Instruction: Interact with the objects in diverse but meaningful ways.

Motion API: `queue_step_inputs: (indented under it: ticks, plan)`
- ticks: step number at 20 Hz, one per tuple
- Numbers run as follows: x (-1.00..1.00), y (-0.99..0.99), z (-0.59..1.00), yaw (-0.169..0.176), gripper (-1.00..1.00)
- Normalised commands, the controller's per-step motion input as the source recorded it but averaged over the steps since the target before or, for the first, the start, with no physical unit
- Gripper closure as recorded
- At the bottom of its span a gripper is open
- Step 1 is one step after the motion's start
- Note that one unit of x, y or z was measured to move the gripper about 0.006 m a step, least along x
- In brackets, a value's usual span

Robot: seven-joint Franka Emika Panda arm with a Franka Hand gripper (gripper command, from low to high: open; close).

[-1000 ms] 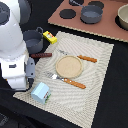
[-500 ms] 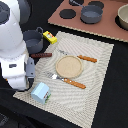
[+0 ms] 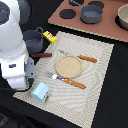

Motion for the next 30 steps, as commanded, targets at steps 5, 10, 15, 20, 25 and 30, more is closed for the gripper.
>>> queue_step_inputs:
  ticks: [5,10,15,20,25,30]
  plan:
    - [-0.01,-0.14,-0.23,0.007,1.0]
    - [-0.06,-0.08,0.33,0.0,1.0]
    - [0.09,0.08,1.0,-0.022,1.0]
    - [0.2,0.23,1.0,-0.002,1.0]
    - [0.78,0.37,0.89,-0.001,1.0]
    - [0.9,0.29,0.7,0.0,1.0]
